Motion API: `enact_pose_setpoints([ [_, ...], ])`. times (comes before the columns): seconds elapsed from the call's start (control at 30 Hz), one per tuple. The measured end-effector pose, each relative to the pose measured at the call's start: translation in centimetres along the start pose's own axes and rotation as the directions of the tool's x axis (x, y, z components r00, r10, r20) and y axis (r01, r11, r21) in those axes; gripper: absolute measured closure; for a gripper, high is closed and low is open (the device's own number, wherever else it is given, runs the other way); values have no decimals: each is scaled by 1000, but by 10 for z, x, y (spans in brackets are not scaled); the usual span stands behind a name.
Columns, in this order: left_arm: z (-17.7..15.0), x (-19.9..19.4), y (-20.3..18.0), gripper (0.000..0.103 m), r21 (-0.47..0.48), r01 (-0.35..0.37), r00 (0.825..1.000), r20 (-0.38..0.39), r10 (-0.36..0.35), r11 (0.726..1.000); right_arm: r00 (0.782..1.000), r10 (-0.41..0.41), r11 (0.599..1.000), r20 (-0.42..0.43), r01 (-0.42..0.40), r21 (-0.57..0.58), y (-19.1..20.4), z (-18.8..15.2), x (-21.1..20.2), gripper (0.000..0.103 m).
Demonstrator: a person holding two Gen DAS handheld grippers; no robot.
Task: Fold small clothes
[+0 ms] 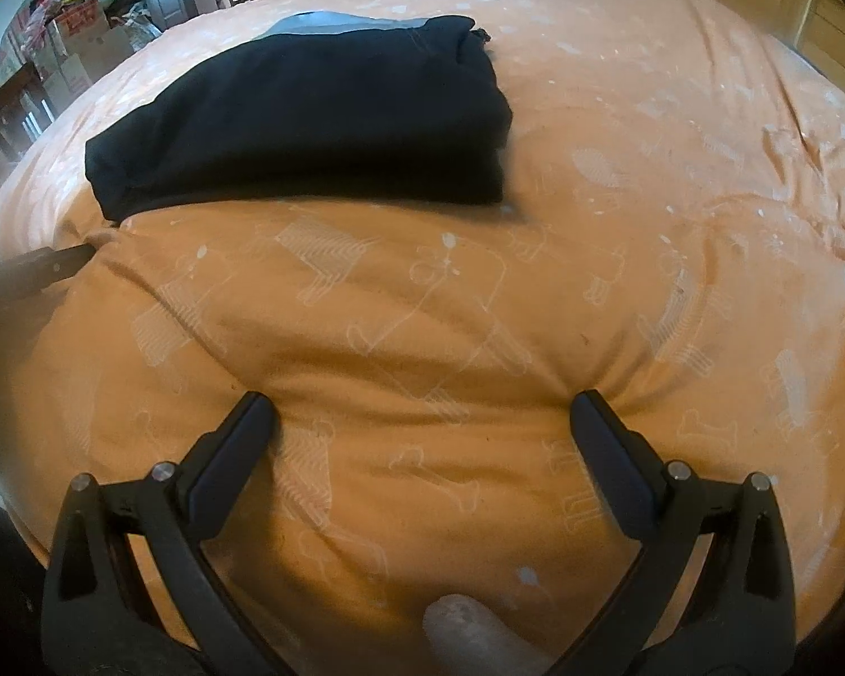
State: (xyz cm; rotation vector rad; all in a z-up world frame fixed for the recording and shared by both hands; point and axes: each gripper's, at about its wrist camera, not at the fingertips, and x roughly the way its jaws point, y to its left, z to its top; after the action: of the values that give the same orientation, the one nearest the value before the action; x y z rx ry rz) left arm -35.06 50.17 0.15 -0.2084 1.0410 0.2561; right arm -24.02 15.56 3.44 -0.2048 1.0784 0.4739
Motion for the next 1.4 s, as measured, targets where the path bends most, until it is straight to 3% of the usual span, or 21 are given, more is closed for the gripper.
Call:
enact_pose_setpoints([
  [0.3,0,-7,-1,0,6,-9,1000,17,8,1000,1000,-8,1000,2,8,3,0,12,-6,0],
  [0.43,4,-24,-1,0,-2,12,1000,20,-12,1000,996,-35,999,79,36,0,4,27,-40,0],
  [0.6,15,-81,-10,0,17,5,993,122,-7,1000,976,-79,997,201,83,-7,18,51,-108,0],
  [0.77,21,-157,-23,0,47,-17,963,268,4,999,951,-100,994,293,106,-6,29,65,-164,0],
  [0.97,25,-221,-23,0,30,-1,929,371,-11,1000,938,-104,994,330,111,-3,34,71,-197,0],
  [1.4,14,-276,-21,0,0,-18,904,427,16,1000,933,-109,993,342,118,-4,46,64,-218,0],
])
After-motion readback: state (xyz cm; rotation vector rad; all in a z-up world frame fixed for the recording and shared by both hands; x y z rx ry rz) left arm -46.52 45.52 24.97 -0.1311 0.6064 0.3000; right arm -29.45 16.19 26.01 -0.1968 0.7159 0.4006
